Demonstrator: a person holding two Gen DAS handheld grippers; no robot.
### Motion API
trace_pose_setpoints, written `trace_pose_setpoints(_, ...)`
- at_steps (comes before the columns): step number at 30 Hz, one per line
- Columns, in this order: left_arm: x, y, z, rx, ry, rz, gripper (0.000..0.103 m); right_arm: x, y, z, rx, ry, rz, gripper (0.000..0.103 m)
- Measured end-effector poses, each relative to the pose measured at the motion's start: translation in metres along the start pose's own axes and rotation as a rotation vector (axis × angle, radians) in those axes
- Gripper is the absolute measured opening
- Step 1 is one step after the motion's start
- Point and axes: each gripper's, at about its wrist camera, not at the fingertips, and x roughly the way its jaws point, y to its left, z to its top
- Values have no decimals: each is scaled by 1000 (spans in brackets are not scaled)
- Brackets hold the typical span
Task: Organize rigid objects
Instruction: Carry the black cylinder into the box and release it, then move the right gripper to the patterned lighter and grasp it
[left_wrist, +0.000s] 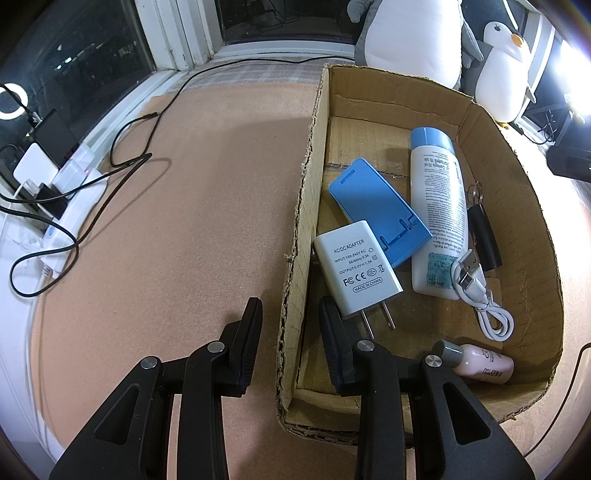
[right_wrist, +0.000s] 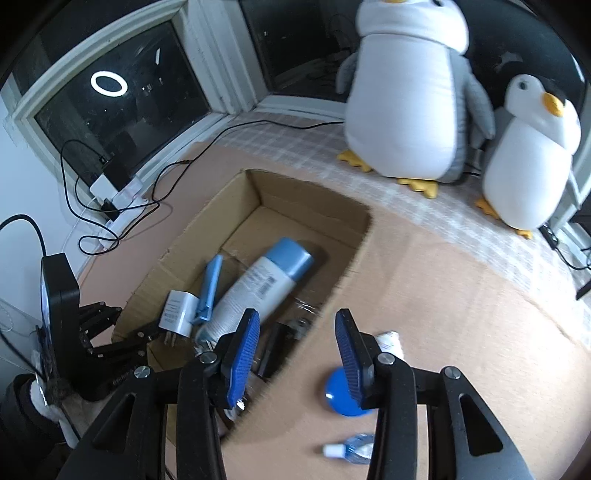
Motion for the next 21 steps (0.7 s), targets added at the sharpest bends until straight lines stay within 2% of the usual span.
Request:
trace_pose_setpoints(7, 0, 0, 0, 0, 0, 1, 30, -15, -27, -22, -6, 15, -30, 40)
trace_pose_setpoints(21, 0, -1, 1, 1, 0, 3, 30, -12, -57, -71, 3, 110, -98, 40)
